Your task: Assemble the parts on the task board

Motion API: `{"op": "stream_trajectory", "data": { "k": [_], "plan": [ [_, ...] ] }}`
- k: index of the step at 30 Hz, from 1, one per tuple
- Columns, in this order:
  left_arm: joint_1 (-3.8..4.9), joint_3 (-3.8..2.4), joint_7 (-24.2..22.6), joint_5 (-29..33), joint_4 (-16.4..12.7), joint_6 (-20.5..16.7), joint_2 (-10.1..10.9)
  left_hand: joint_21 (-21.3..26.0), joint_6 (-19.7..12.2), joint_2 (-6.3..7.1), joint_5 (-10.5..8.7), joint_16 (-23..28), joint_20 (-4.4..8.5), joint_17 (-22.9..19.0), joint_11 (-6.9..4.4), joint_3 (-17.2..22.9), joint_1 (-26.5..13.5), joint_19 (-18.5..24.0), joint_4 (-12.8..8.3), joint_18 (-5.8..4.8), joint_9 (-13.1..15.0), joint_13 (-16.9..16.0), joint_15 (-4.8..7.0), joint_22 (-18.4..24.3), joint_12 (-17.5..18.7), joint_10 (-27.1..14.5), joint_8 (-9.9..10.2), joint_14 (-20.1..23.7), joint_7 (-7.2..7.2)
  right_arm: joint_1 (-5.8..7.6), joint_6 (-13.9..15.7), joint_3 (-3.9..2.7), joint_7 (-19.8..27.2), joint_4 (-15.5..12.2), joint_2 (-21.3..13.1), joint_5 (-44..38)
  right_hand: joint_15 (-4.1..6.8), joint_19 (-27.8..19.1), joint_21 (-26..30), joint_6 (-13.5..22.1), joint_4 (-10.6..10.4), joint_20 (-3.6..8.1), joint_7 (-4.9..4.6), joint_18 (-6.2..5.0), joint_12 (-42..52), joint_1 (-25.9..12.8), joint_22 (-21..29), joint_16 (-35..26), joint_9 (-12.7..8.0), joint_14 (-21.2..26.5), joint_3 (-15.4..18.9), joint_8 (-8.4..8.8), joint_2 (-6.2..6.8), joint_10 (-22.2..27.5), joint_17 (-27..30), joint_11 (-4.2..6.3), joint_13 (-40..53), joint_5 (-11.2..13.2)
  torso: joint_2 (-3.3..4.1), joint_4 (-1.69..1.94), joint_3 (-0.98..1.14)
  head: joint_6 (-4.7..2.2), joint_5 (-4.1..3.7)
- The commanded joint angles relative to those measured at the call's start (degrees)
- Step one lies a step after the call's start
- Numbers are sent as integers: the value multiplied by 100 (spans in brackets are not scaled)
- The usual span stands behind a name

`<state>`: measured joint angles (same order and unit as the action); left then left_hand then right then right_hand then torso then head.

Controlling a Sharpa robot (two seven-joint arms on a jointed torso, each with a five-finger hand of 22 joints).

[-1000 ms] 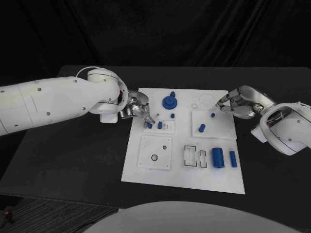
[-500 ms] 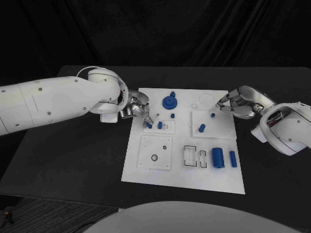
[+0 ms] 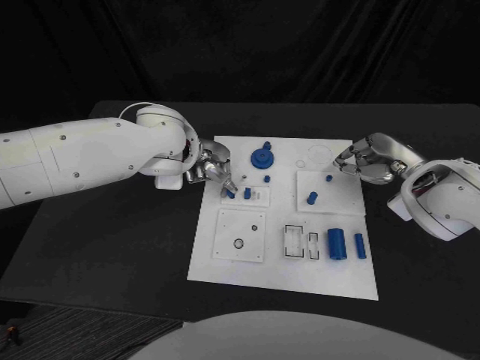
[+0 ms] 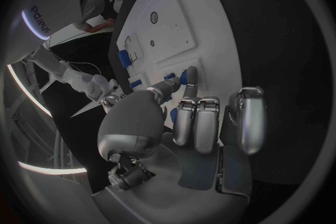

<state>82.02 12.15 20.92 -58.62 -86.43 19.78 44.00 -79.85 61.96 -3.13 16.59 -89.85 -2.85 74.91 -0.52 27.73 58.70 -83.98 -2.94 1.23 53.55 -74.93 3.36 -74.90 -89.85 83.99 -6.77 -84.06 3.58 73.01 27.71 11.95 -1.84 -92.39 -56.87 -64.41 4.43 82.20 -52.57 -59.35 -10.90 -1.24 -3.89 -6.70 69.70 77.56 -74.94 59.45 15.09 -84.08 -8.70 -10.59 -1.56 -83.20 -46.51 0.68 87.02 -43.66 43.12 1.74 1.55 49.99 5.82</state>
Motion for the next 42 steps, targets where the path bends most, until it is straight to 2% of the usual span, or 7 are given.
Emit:
{"op": "stream_trajectory", "data": {
  "k": [1, 15, 31, 34, 36, 38, 42],
  "plan": [
    [-11, 3, -42, -13, -7, 95, -2, -29, 48, -11, -25, -15, 27, 1509, -49, 190, -24, -185, -225, 90, 7, -1507, 48, -1227, -15, 601, -19, -594, -69, -18, -12, -4, -90, 2, -2, -30, 46, -38, 22, -45, 6, 2, 3, -4, -21, 39, -201, -18, 7, 11, -40, -18, -23, -1, 7, 34, -1841, -14, 1, -1, 0, 1, -7],
    [-11, 3, -34, -13, -18, 156, 36, -34, 75, -37, 265, -15, 44, 1509, -64, 247, 35, -192, -255, 89, 31, -1507, 63, -1229, -15, 601, -45, -594, -76, -27, -17, -4, -95, 7, -3, -30, 46, -38, 22, -45, 6, 2, 3, -4, -21, 39, -201, -18, 7, 11, -40, -18, -23, -1, 7, 34, -1841, -14, -1, -3, 0, 1, 21],
    [-11, 3, -29, -13, -12, 175, 40, -26, 88, -46, 364, -15, 46, 1509, -62, 266, 16, -190, -240, 90, 35, -1507, 64, -1227, -15, 601, -52, -594, -71, -29, -34, -4, -108, 11, -4, -30, 46, -38, 22, -45, 6, 2, 3, -4, -21, 39, -201, -18, 7, 11, -40, -18, -23, -1, 7, 34, -1841, -14, 0, 3, -2, 1, 20],
    [-12, 3, -29, -13, -11, 167, 33, -15, 101, -42, 10, -15, 41, 1509, -63, 160, -115, -187, -99, 91, 35, -1507, 61, -1224, -15, 601, -54, -594, -85, -29, -37, -4, -110, 10, -4, -30, 46, -41, 36, -44, 15, 2, 3, -6, -39, 37, -197, -31, 8, 14, -57, -17, -25, 5, 23, 34, -1857, -18, 2, 2, 0, 1, 18],
    [-12, 3, -28, -13, -11, 163, 30, -19, 103, -43, -108, -15, 42, 1509, -66, 107, -147, -189, -46, 90, 33, -1507, 63, -1226, -15, 601, -52, -594, -89, -29, -38, -4, -110, 11, -5, -30, 46, -41, 36, -44, 15, 2, 3, -6, -39, 37, -197, -31, 8, 14, -57, -17, -25, 5, 23, 34, -1857, -18, 2, 1, 1, 1, 20],
    [-12, 3, -28, -13, -11, 160, 28, -13, 119, -53, -497, -15, 43, 1509, -68, -64, -276, -187, 147, 91, 17, -1507, 62, -1224, -15, 601, -44, -594, -97, -29, -41, -4, -112, 11, -6, -30, 46, -41, 36, -44, 15, 2, 3, -6, -39, 37, -197, -31, 8, 14, -57, -17, -25, 5, 23, 34, -1857, -18, 1, 0, 1, 1, 20],
    [-12, 3, -27, -13, -8, 168, 25, -4, 156, -102, -851, -15, 40, 1509, -61, -405, -564, -187, 587, 91, -45, -1507, 59, -1223, -15, 601, -9, -594, -87, -29, -47, -4, -114, 9, -8, -30, 46, -46, 56, -44, 17, 2, 3, -10, -49, 37, -191, -36, 9, 16, -61, -17, -26, 8, 30, 34, -1867, -19, 1, 0, 0, 1, 16]
  ]
}}
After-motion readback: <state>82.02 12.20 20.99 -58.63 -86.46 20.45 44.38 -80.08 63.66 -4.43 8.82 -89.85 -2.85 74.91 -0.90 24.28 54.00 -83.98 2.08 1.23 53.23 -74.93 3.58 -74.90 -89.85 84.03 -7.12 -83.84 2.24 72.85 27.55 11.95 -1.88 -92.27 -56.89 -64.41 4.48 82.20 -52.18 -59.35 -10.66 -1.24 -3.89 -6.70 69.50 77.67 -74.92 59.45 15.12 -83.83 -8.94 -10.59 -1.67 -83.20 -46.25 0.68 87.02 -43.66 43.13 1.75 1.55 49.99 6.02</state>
